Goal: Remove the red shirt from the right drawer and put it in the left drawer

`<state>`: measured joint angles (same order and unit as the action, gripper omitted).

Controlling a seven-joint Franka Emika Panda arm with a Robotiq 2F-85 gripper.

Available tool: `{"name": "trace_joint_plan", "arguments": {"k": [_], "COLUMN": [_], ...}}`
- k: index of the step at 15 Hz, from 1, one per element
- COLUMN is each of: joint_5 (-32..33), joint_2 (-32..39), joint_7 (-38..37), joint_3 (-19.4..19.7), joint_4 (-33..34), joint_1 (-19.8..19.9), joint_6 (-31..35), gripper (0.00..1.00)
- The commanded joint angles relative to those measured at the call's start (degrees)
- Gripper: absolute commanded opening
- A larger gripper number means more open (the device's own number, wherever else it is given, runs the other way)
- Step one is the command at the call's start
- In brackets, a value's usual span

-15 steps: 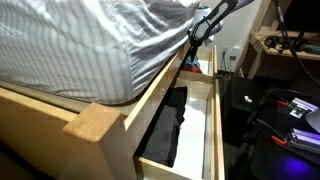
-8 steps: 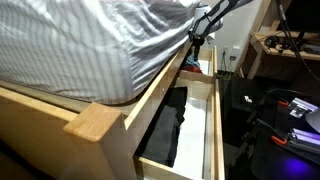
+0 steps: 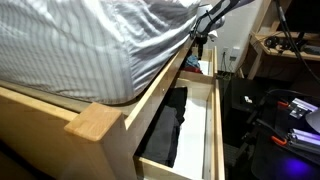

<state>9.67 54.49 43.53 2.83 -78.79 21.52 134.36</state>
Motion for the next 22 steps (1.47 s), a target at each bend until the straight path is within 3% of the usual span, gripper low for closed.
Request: {"name": "trace_joint_plan", "arguments": {"k": [1,6,7,12,18,19,22], "joint_5": [-0.18,-0.12,-0.21,-0.66,-12.53,-10.06,-10.48], "joint_2": [1.52,7.43,4.09,6.64,6.37,6.32,6.34], "joint_7": [3.71,9.76,7.81,9.60,13.70,11.12,11.31], "joint_3": [0.18,4.53,3.81,4.26,-4.17,-0.83,-1.04], "joint_4": [1.25,7.14,2.84,6.40,5.66,6.06,6.11], "joint_1": [1.67,7.10,4.69,7.21,11.98,9.33,9.35], "joint_6": [-3.02,-12.09,-9.60,-10.24,-0.95,-3.70,-3.52], "gripper": [1.00,1.00,1.00,1.00,1.00,1.00,1.00]}}
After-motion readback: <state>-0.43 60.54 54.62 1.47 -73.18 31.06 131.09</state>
